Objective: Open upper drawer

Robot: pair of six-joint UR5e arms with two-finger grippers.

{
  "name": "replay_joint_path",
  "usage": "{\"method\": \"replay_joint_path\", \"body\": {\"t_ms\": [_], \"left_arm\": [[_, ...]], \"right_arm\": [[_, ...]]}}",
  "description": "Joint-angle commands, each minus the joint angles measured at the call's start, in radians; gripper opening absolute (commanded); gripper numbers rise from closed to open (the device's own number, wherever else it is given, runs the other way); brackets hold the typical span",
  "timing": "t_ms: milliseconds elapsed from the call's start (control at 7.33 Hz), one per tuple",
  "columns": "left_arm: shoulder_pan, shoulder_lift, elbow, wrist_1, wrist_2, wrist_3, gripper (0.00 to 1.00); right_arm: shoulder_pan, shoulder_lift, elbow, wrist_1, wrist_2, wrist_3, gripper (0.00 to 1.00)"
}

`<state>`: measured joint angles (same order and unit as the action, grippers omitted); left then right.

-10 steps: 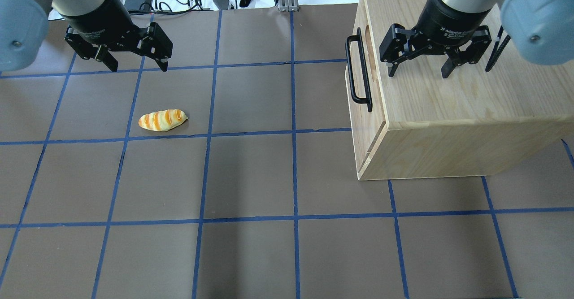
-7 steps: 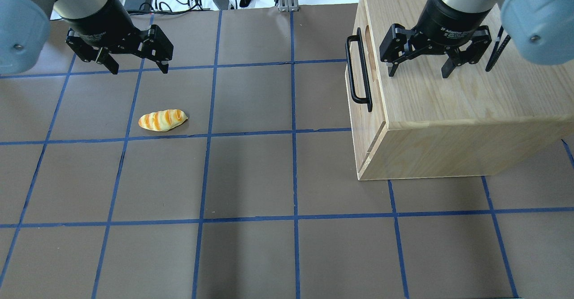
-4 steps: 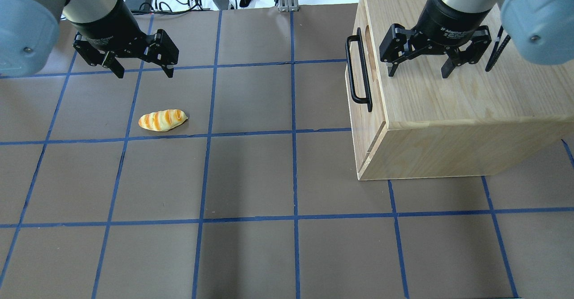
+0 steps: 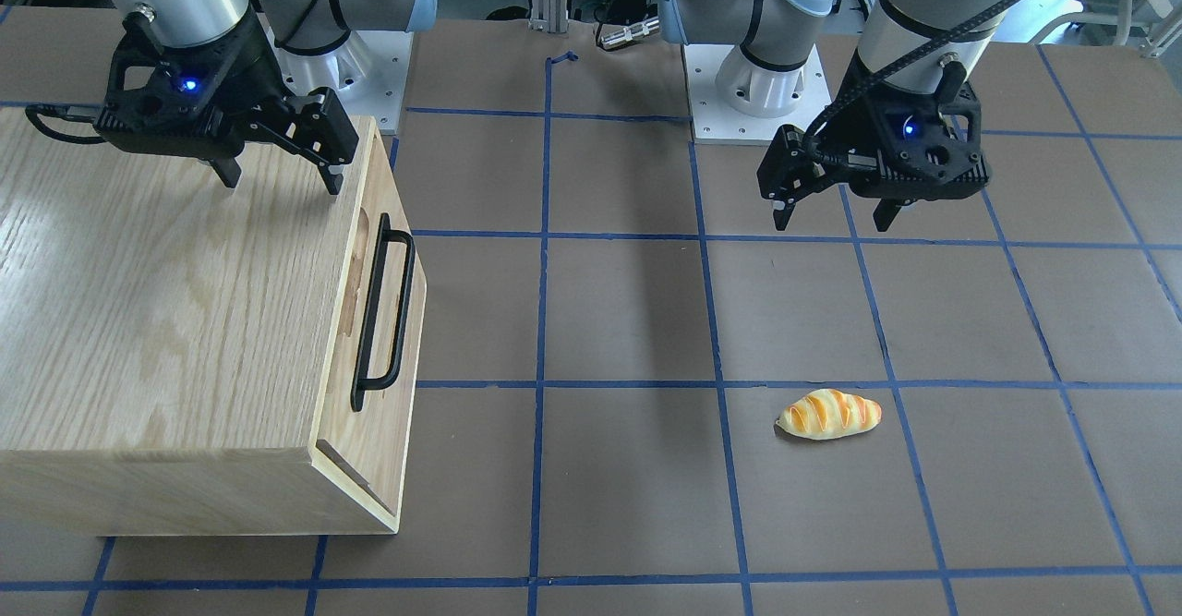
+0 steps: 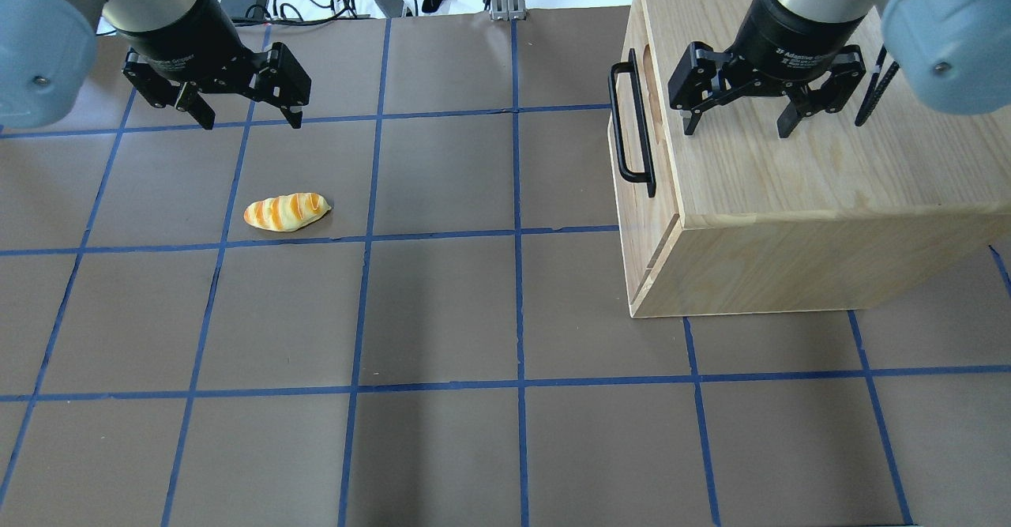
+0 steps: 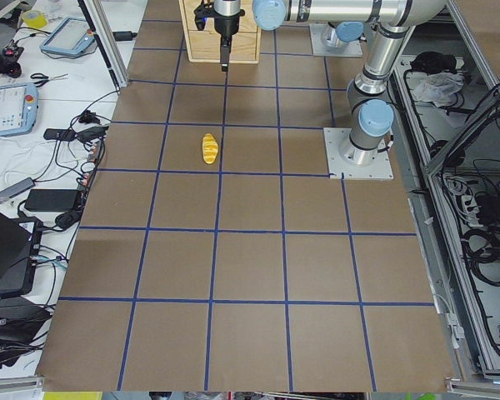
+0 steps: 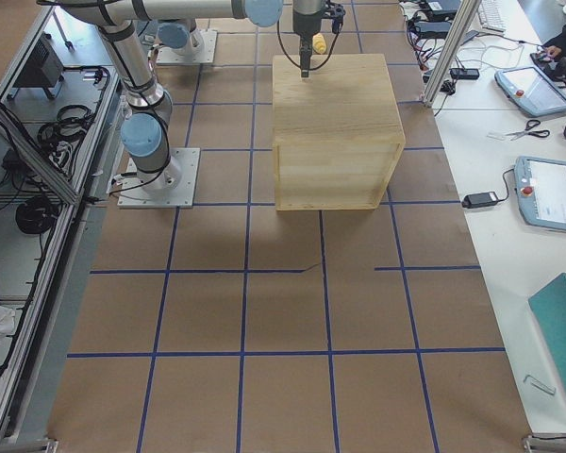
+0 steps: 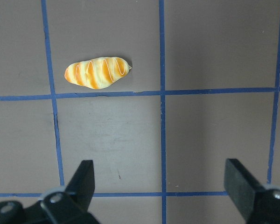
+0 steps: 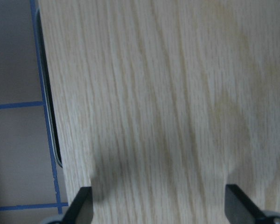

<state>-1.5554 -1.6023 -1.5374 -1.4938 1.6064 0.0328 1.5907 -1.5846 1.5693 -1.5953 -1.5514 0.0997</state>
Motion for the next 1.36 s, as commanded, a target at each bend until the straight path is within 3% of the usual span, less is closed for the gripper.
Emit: {"method": "replay_joint_path", "body": {"t_ms": [0,409,682,1227], "left_arm": [[0.003,0.01,0.006,0.004,-0.003,-0.002,1.0],[-0.005,-0.019,0.003,0.02,0.0,-0.052,1.0],[-0.02,-0.051,0.002,0.096,-0.113,-0.123,1.0],[-0.225,-0.157,0.054,0.208,-0.128,-0.267,1.0]], "right_arm": [[0.0,0.0,0.0,0.0,-0.001,0.0,1.0],[0.0,0.0,0.0,0.0,0.001,0.0,1.0],[0.0,0.0,0.0,0.0,-0.001,0.0,1.0],[0.0,0.0,0.0,0.0,0.001,0.0,1.0]]}}
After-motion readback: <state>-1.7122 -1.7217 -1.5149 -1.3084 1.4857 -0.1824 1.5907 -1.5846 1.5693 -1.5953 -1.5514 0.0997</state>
